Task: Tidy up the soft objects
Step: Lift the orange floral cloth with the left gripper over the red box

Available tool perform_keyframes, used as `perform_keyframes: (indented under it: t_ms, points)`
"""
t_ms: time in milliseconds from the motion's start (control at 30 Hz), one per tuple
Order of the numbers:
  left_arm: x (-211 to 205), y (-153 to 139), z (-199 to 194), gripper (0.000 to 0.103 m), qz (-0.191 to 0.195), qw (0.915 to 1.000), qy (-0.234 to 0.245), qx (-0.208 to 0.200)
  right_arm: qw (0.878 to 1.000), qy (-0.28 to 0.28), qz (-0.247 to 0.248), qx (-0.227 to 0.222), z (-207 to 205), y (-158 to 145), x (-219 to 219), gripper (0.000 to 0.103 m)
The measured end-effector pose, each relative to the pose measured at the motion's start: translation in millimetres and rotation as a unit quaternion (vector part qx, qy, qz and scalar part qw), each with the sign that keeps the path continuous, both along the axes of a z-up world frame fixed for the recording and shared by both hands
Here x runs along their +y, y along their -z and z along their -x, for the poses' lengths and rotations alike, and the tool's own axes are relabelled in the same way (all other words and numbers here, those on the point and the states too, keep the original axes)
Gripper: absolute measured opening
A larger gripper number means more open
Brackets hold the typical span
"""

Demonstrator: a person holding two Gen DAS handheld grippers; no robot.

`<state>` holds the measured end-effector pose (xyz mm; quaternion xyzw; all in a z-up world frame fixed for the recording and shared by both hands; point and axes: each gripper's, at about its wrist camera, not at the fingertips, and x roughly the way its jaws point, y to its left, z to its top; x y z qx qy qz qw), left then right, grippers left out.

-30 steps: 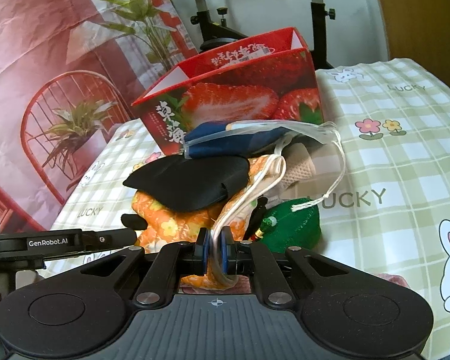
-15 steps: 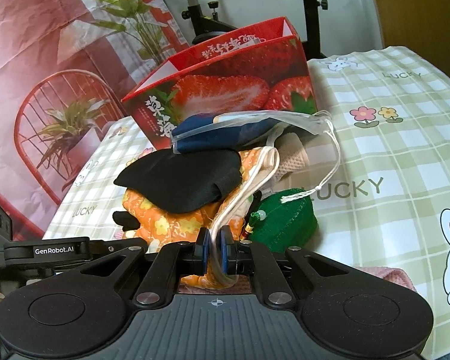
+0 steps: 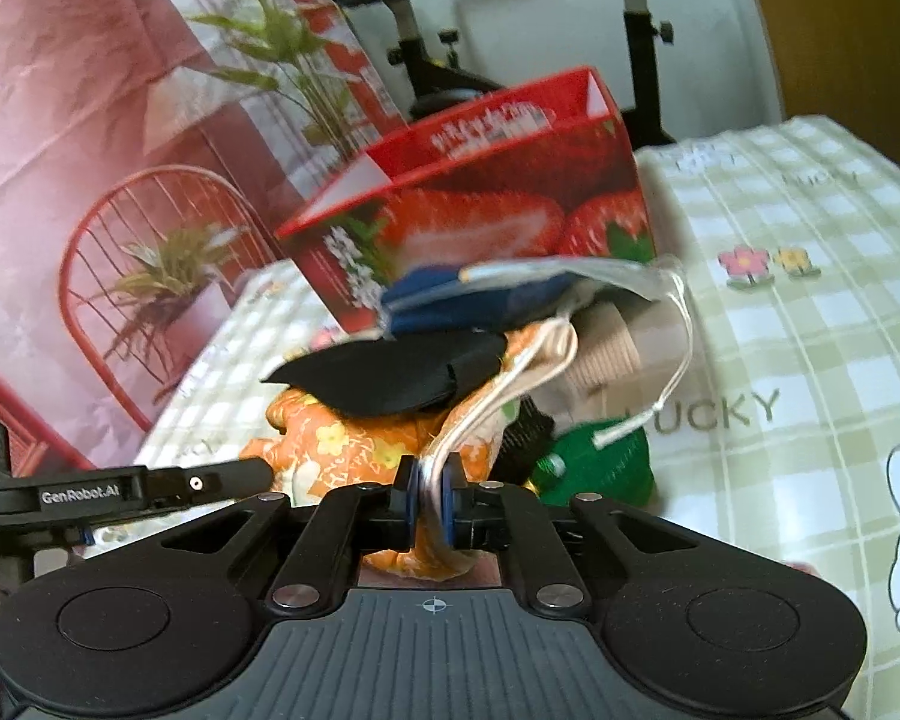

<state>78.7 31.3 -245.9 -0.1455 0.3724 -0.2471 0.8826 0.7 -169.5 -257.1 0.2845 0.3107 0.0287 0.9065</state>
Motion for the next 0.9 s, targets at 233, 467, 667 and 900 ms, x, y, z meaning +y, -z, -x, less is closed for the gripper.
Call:
perform_keyframes:
  t_ms: [233,467,667,900]
  points:
    - [3,-43,17,0.019,0.022,0.9975,0.002,-0.068,0.999,0.002,-0.003,-0.048,8,-33,-5,0.007]
    - [5,-71,29,0.019,0.052,0.9926,-0.009,-0.110,0.995,-0.008,0.007,-0.100,13,-74,-2,0.007]
    - [2,-89,31,0.019,0.059,0.9861,-0.013,-0.155,0.989,-0.017,0.042,-0.143,11,-110,0,0.007]
    - [-1,-107,19,0.019,0.066,0.9813,-0.017,-0.180,0.984,-0.023,0.069,-0.165,-4,-135,-4,0.007]
